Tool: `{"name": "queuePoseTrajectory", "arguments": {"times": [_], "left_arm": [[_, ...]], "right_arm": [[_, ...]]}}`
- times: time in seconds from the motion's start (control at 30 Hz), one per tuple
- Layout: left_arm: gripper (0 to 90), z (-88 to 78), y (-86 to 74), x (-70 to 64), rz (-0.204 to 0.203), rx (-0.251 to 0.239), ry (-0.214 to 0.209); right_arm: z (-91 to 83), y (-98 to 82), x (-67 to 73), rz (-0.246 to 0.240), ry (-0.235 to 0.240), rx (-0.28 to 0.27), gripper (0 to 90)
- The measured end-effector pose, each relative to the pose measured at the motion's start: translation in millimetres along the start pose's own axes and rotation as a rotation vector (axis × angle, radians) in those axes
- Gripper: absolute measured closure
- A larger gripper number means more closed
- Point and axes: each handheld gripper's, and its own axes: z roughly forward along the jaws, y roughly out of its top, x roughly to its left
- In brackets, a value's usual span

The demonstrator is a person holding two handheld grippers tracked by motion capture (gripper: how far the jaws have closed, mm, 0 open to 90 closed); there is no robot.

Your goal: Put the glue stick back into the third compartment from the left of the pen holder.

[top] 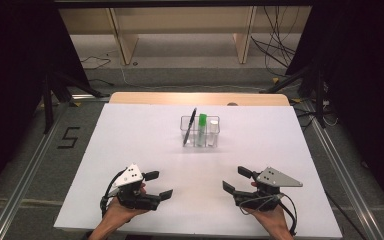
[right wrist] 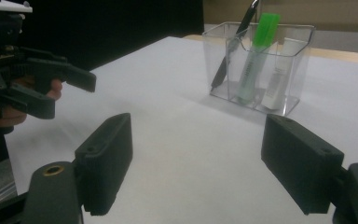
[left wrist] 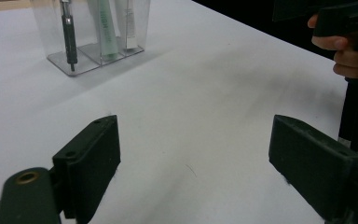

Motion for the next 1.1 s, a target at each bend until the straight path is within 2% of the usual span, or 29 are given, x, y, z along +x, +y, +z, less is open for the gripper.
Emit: {"name": "queuePoseTrajectory", "arguments": {"times": [0.1, 0.17, 0.57, 1.1], "left_arm": [[16.1, 0.2, 0.0, -0.2, 0.002, 0.001, -0.001], [16.1, 0.2, 0.1, -0.2, 0.002, 0.001, -0.002], [16.1, 0.2, 0.1, -0.6, 0.005, 0.001, -0.005], [16.1, 0.2, 0.2, -0.7, 0.007, 0.005, -0.007]], "right_arm": [[-3.0, -4.7, 3.5, -0.029, -0.009, 0.015, 25.6], [-3.8, -7.2, 4.7, -0.032, -0.011, 0.017, 25.6], [-6.2, -18.3, 6.1, -0.033, -0.017, 0.032, 25.1], [-9.8, -19.8, 2.5, -0.020, -0.025, 0.023, 24.4]]}}
